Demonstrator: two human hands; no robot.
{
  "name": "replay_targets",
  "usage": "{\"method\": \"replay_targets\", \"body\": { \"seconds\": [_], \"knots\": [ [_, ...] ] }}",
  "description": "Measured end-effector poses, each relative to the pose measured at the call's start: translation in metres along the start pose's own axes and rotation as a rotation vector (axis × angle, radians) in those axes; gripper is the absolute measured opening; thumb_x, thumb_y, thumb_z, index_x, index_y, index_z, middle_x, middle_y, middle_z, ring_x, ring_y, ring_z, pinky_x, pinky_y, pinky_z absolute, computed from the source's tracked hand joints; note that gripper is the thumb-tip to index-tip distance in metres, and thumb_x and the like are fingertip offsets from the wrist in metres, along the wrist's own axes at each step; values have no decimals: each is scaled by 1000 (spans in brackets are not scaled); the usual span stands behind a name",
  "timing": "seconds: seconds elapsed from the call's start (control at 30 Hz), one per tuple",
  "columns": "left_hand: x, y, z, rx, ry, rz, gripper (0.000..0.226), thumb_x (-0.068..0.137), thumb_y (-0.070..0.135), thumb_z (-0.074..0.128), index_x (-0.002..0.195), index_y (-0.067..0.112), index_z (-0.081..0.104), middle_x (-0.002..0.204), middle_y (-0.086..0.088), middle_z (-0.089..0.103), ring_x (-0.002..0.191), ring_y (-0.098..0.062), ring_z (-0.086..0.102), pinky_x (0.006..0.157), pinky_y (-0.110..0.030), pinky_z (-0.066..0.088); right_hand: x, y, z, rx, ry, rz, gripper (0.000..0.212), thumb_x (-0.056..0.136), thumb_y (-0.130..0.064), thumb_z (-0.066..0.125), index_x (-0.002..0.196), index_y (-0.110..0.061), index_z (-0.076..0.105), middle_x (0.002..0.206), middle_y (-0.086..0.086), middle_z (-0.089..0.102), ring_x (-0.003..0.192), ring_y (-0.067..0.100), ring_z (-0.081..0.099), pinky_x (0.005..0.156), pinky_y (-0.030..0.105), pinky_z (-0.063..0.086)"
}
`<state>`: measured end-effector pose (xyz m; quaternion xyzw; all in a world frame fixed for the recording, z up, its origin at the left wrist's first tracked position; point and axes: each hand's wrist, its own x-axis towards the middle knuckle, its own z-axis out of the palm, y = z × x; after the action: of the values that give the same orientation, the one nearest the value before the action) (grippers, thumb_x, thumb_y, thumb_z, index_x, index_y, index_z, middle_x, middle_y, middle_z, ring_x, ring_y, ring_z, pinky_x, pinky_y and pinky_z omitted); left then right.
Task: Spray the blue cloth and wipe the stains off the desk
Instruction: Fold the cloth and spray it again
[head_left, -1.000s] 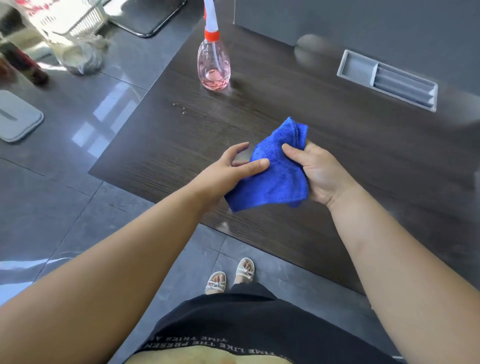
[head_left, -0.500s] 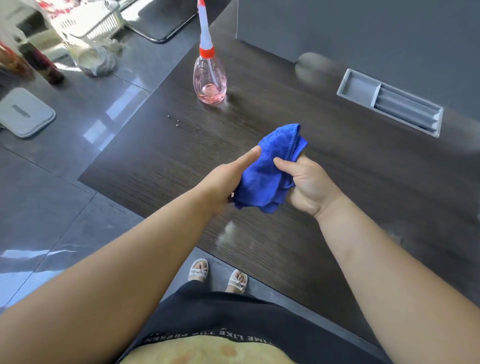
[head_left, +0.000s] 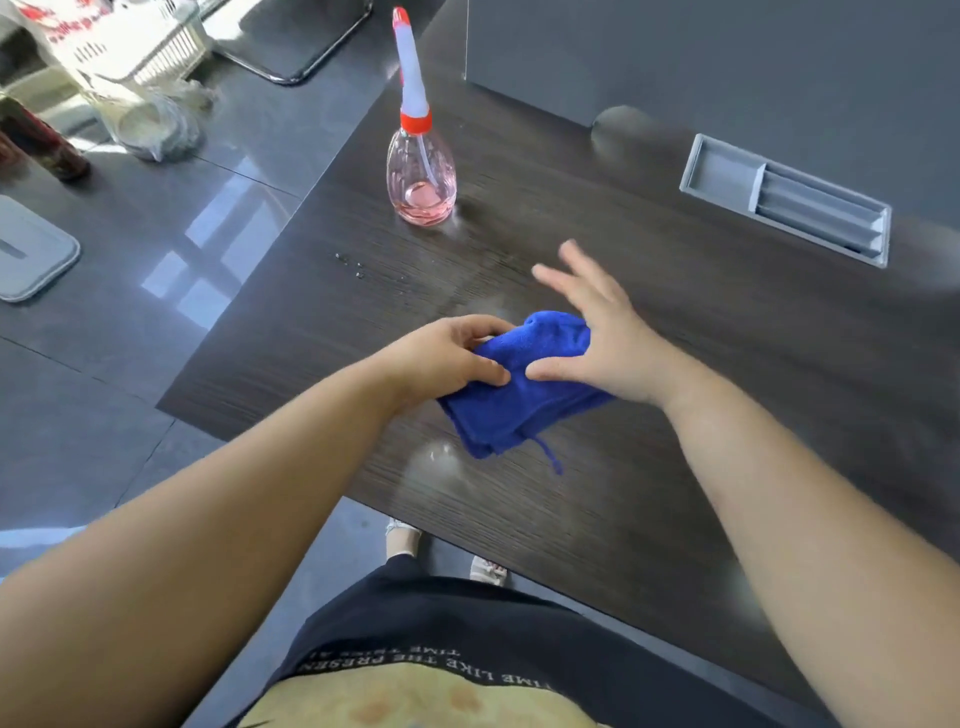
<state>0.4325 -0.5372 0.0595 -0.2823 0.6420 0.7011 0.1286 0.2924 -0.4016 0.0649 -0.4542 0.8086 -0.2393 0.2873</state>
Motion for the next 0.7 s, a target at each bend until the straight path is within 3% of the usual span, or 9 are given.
{"method": "replay_targets", "body": {
  "seconds": [0.03,0.1,0.2,0.3,0.37,0.4,0.5,0.57,0.7],
  "knots": [
    [-1,0,-9,-2,-44,-16,36,79,-4,62,102,24,64,99,-5,68,88,-16,63,85,-28,51,7,-6,-3,-1,-155,30,76,69,-38,79,135,-39,42,149,-12,32,139,14,26,115,39,18],
    [-1,0,-28,9,-52,-38,32,79,-1,64,98,25,67,99,-5,69,89,-15,64,87,-28,50,17,-16,-5,58,-334,127,42,73,-39,76,112,-38,59,113,-19,60,104,3,55,93,26,40],
    [0,-9,-59,203,89,-38,27,80,9,69,101,26,67,102,-8,69,88,-15,61,84,-28,51,34,-24,16,108,-313,217,24,77,-41,72,92,-24,65,85,-9,65,73,5,57,66,21,43],
    [8,-24,-89,505,446,19,33,77,20,73,108,25,64,98,1,61,88,-13,54,75,-21,43,56,-29,48,216,-236,262,27,85,-44,63,91,-18,65,81,-4,64,69,8,55,64,22,41],
    [15,-35,-102,657,642,76,39,78,24,69,116,24,60,110,0,58,99,-17,55,87,-25,41,75,-31,68,284,-145,307,28,91,-40,56,99,-14,63,89,1,64,73,11,54,63,19,40],
    [19,-40,-107,751,664,105,41,79,26,66,119,25,58,118,-1,57,109,-21,53,93,-29,40,84,-31,77,284,-104,327,28,93,-38,54,103,-13,61,96,4,65,79,13,54,65,20,40],
    [25,-53,-104,967,516,138,44,85,32,58,128,26,52,135,-1,45,125,-29,37,102,-38,37,101,-28,100,103,-44,405,30,93,-36,54,113,-14,55,113,7,61,99,22,54,77,27,38],
    [27,-63,-96,1098,385,107,49,89,37,52,136,28,43,146,-1,34,133,-27,29,106,-40,32,101,-27,106,-71,-19,459,32,92,-43,52,112,-18,51,112,6,60,100,26,56,77,32,41],
    [32,-80,-91,1302,219,-8,68,92,54,35,149,29,6,158,-1,-6,145,-25,-3,117,-44,3,103,-28,93,-351,-85,437,37,91,-53,47,111,-22,54,115,4,58,104,25,56,74,31,40]
  ]
}}
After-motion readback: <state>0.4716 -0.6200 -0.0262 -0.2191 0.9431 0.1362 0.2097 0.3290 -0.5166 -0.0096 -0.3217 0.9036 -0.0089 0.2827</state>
